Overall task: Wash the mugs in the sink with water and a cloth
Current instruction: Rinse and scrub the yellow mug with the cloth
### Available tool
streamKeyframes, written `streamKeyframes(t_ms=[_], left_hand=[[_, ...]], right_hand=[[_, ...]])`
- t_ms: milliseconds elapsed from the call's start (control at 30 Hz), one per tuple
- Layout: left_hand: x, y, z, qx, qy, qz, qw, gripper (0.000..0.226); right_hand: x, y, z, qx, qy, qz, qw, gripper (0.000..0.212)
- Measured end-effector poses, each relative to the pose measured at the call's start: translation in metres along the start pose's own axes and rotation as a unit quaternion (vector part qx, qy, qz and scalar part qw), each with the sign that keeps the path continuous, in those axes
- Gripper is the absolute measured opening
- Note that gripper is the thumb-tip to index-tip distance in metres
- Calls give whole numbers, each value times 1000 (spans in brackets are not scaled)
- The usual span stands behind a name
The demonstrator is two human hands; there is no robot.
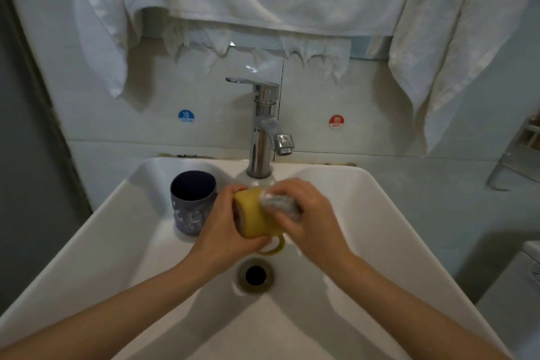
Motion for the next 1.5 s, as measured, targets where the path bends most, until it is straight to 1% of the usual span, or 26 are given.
streamKeyframes(t_ms=[100,133,167,200,233,300,333,400,500,600,667,700,767,867,933,967,1000,1100,1167,1233,1267,1300,1367,1400,1433,1500], left_hand=[[0,-2,-5,-31,-7,-27,999,73],[0,-2,-5,-42,-3,-34,999,69],[0,-1,-5,-41,3,-34,999,68],[1,1,-3,-25,8,-27,999,70],[1,3,-1,-12,13,-20,1000,74],[1,5,3,-16,19,-21,999,79],[1,5,3,-22,15,-22,999,81],[2,4,1,-26,6,-21,999,82],[4,3,0,-30,-4,-29,999,81],[3,2,-1,-25,9,-44,999,67],[2,1,-3,-35,12,-48,998,56],[3,1,-3,-37,10,-51,998,60],[5,2,-5,-24,-3,-53,998,73],[8,9,-4,-33,-1,-78,996,82],[9,10,-2,-49,12,-96,994,83],[9,8,-2,-51,14,-96,994,83],[9,7,-2,-54,11,-93,994,83],[12,3,-8,-46,-32,-50,997,83],[12,0,-16,-5,-75,7,997,96],[9,-6,-17,62,-74,124,988,119],[8,-10,-17,114,-63,190,973,127],[9,-14,-17,173,-54,247,952,126],[11,-16,-19,264,-50,302,915,101],[12,-16,-19,277,-45,299,912,86],[11,-15,-18,269,-34,286,919,75],[8,-15,-14,220,-13,239,946,65]], right_hand=[[14,-26,-19,40,-37,142,988,25],[17,-30,-23,63,-35,169,983,25],[16,-29,-23,76,-30,165,983,26],[12,-22,-20,75,-20,125,989,26],[7,-10,-12,66,1,58,996,26],[-2,17,7,73,39,-56,995,22],[-5,26,13,92,48,-85,991,21],[-5,33,17,107,52,-96,988,20],[2,8,2,75,28,-37,996,25],[15,-28,-22,40,-57,63,996,40],[20,-38,-29,60,-86,130,986,42],[20,-37,-28,75,-91,141,983,43],[12,-22,-18,92,-62,103,989,41],[-4,19,2,59,25,-75,995,23],[-6,38,2,-10,25,-196,980,19],[-5,43,-1,-37,3,-231,972,16],[-5,43,-2,-56,-10,-236,970,15],[-4,42,4,-111,3,-228,967,17],[-5,41,9,-140,38,-246,958,23],[-5,39,11,-131,62,-245,959,23],[-4,38,11,-132,71,-244,958,20],[-3,37,10,-137,72,-244,957,16],[-2,35,8,-146,64,-243,957,10],[-1,34,7,-151,64,-244,956,10],[-1,35,6,-150,67,-246,955,12],[0,33,5,-144,74,-248,955,10]])
Point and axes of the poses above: each hand's wrist, its own x-axis away from the middle knuckle, its own z-axis out of the back of the hand, y = z × x, the point moved 5 cm from there along -x, towards the middle knuckle, and after that the axes turned 4 degrees about y, right-handed, at the moved point
